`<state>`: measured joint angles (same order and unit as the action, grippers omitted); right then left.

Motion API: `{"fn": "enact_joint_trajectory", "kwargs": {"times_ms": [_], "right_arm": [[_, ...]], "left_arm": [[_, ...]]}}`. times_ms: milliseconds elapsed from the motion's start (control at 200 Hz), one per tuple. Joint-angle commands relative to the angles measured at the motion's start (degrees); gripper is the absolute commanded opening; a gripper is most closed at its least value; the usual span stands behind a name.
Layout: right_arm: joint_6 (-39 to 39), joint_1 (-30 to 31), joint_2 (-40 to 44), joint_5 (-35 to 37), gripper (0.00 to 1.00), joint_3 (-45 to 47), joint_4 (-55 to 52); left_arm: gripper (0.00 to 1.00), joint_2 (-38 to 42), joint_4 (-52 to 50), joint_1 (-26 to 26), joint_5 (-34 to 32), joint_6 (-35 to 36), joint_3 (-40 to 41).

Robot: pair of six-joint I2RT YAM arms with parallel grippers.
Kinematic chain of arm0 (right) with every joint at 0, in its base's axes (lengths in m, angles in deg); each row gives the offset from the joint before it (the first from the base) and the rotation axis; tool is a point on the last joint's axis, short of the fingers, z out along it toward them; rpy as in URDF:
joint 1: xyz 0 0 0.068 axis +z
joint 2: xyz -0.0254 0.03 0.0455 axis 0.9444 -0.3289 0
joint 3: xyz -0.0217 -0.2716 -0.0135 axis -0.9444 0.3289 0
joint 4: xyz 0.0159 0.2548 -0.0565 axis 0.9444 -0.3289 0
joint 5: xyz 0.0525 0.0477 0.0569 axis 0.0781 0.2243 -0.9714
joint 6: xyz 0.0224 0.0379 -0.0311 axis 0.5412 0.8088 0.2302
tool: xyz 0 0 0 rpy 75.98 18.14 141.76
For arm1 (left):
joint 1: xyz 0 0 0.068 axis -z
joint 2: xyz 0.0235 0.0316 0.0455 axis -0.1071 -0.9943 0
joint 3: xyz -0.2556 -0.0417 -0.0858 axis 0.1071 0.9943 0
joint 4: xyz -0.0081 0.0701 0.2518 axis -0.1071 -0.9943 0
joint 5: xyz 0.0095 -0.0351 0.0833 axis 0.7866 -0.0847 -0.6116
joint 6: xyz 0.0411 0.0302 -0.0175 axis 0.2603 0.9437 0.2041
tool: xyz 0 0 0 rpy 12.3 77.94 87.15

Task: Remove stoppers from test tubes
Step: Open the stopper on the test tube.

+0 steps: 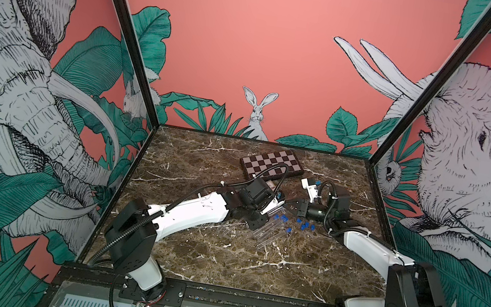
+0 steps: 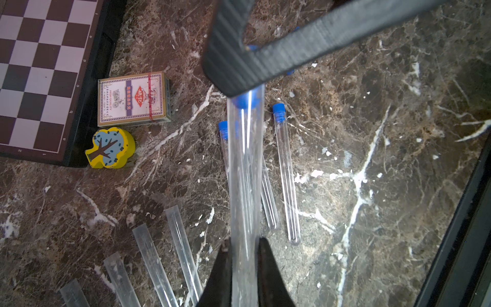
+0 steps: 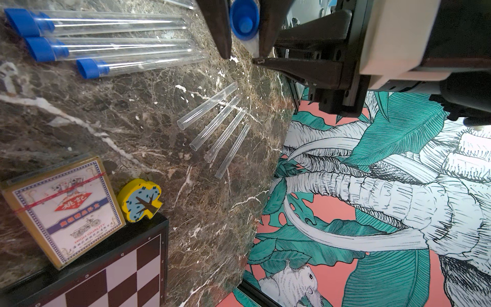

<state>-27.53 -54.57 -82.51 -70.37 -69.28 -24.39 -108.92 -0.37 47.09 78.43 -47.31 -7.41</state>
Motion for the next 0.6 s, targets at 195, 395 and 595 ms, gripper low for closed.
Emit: {"fn": "enact_joint_trajectory", "kwargs": {"times_ms": [195, 395, 595], "right_arm": [[0.27, 0.29, -0.16, -1.30, 0.19, 0.27, 3.19], [0.95, 0.29, -0.71, -2.05, 0.19, 0.35, 4.34], [1.24, 0.30, -0.96, -2.51, 0.20, 0.53, 4.88]], "left_arm": [[0.07, 2.59, 0.52, 0.21, -0.90, 0.50, 0.98], [0.07, 2.85, 0.84, 0.20, -1.10, 0.45, 1.26], [0.06, 2.85, 0.92, 0.20, -1.22, 0.46, 1.34]]}}
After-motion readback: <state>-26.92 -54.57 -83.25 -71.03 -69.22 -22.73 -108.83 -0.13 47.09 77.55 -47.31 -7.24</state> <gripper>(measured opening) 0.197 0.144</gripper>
